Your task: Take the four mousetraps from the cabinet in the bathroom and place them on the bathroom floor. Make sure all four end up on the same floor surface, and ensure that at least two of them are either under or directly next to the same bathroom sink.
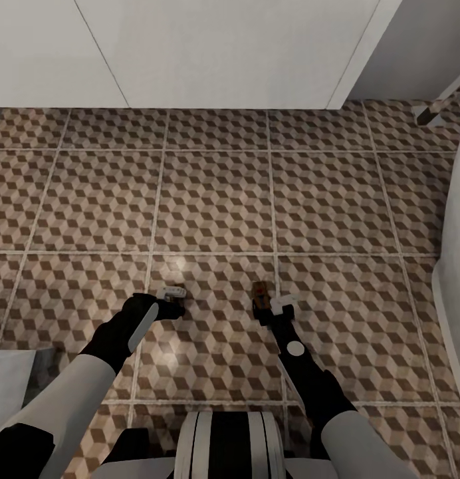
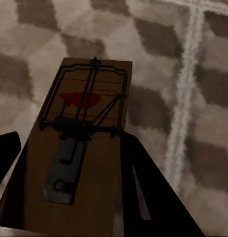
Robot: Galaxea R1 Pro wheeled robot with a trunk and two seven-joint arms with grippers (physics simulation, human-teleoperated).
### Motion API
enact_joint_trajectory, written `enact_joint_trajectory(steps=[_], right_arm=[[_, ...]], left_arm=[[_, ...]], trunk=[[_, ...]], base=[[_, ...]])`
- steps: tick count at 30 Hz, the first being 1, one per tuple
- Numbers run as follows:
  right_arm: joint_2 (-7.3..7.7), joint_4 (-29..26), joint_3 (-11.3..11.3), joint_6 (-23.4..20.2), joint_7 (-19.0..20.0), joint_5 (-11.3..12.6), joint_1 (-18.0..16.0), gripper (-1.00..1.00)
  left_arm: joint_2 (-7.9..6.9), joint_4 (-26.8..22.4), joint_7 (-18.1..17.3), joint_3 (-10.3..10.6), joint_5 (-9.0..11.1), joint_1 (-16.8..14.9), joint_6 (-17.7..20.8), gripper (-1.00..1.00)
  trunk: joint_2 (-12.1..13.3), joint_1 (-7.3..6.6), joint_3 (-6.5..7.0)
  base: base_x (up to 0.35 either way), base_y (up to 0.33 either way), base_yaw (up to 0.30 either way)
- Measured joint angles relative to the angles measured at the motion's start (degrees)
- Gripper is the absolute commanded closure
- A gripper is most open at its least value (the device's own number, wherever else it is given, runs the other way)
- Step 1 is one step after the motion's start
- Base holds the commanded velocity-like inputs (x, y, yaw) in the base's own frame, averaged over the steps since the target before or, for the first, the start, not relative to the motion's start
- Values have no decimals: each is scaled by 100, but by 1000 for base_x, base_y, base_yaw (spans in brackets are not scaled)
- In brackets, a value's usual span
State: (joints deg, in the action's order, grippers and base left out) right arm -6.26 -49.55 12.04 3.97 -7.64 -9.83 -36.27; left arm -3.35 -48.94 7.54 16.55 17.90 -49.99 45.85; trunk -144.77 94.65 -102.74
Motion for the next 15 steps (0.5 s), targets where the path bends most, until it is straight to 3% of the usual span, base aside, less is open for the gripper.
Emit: enact_joint_trajectory(steps=[2, 8, 15], right_arm=[[-5, 1, 0, 268, -110, -145, 0, 100], [-6, 23, -11, 529, -311, -254, 0, 100], [-21, 28, -17, 675, -337, -272, 0, 100]], left_arm=[[0, -126, -4, 9, -6, 0, -195, 100], [-1, -309, -13, 19, -17, 0, -902, 100], [-14, -421, -24, 23, -19, 0, -1290, 100]], trunk=[[0, 0, 0], [0, 0, 0], [0, 0, 0]], base=[[0, 0, 0], [0, 0, 0], [0, 0, 0]])
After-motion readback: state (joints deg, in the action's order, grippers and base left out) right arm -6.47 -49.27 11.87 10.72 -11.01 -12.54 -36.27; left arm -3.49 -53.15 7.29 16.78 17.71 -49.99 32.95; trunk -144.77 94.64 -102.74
